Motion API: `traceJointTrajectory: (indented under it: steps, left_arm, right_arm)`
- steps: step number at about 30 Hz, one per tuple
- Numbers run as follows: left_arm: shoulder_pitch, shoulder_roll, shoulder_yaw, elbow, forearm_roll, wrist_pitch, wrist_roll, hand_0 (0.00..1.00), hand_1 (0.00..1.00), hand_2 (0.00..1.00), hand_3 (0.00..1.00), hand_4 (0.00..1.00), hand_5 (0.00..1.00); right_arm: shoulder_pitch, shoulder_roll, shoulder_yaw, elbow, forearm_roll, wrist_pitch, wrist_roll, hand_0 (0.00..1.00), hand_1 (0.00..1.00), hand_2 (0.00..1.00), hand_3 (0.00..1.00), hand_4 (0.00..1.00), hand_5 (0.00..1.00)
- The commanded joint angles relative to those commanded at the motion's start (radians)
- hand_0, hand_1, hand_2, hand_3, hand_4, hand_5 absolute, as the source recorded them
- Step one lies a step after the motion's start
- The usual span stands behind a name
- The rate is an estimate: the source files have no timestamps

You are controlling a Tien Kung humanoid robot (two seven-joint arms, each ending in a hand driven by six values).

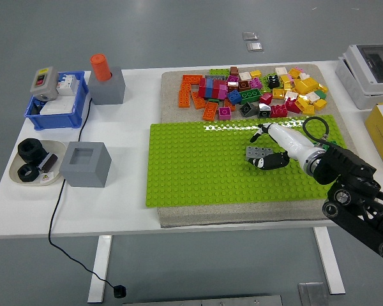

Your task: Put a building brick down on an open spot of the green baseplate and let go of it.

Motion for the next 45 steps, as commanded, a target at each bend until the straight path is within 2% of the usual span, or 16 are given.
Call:
traceJointTrajectory:
  steps: [3,4,9,10,25,45]
  left_arm:
    - [0.000,0.000,-0.001,0.000,0.000,0.001,-0.001,0.607,0.645,0.646,0.827,0.944,0.614]
    - [0.000,0.000,-0.001,0.000,0.000,0.001,-0.001,0.607,0.646,0.646,0.827,0.944,0.615]
    - [0.000,0.000,-0.002,0.000,0.000,0.002,-0.002,0.607,0.646,0.646,0.827,0.944,0.615]
    - [0.000,0.000,-0.002,0.000,0.001,0.002,-0.003,0.607,0.646,0.645,0.826,0.944,0.615]
    - [-0.001,-0.001,-0.009,0.000,0.007,0.006,-0.013,0.607,0.646,0.645,0.825,0.945,0.617]
    - [-0.002,-0.002,-0.013,0.000,0.008,0.010,-0.020,0.606,0.643,0.641,0.822,0.945,0.618]
  right_arm:
    - [0.001,-0.002,-0.004,-0.005,-0.001,0.012,-0.012,0.998,0.947,0.965,0.666,0.737,0.360]
    - [0.001,-0.002,-0.004,-0.005,-0.002,0.015,-0.014,0.998,0.947,0.965,0.663,0.710,0.440]
    - [-0.002,-0.005,0.001,-0.011,-0.011,0.028,-0.028,0.998,0.947,0.965,0.663,0.710,0.440]
    - [-0.002,-0.006,0.002,-0.013,-0.013,0.030,-0.029,0.998,0.946,0.964,0.663,0.710,0.471]
    - [-0.017,-0.013,0.014,-0.034,-0.025,0.042,-0.038,0.998,0.942,0.962,0.664,0.713,0.475]
    - [-0.007,-0.003,0.007,-0.074,-0.038,0.025,-0.004,0.998,0.941,0.958,0.665,0.717,0.480]
